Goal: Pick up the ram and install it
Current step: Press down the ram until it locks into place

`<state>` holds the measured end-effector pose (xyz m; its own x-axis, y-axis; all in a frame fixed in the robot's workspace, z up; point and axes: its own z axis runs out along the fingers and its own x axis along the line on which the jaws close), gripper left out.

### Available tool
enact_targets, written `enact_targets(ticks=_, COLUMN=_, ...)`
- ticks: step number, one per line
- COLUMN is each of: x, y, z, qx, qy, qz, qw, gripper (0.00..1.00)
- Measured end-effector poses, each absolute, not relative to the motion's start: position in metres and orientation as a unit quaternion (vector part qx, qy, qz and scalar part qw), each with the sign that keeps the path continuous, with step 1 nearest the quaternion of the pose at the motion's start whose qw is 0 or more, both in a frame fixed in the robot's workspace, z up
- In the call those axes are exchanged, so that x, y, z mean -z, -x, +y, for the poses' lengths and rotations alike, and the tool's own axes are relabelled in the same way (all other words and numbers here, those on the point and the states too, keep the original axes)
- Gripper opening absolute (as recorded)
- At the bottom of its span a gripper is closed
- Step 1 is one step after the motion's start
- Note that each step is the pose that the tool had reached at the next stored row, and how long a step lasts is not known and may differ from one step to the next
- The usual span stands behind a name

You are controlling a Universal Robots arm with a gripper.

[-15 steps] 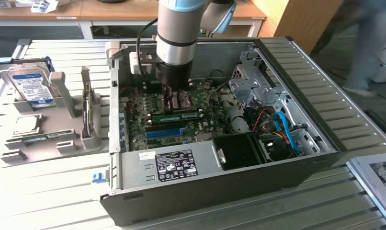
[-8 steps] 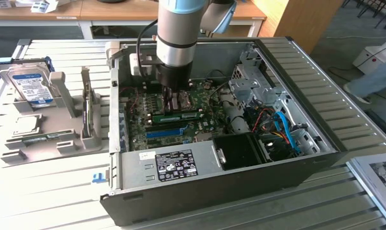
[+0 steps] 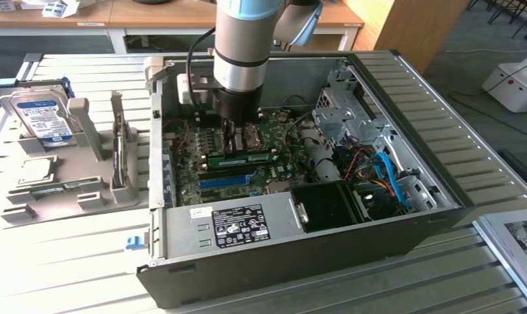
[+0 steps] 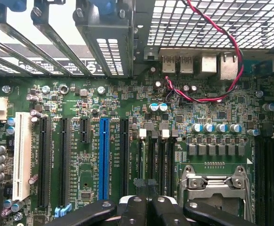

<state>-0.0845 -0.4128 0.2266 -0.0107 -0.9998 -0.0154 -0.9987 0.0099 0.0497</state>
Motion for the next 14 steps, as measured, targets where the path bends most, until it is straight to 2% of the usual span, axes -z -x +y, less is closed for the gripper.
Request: enact_targets(ticks=14, x=-0.2242, y=0.0845, z=-0.4128, qx=0.023, qy=-0.703, qz=-0.710, qw=0.012, gripper=0.10)
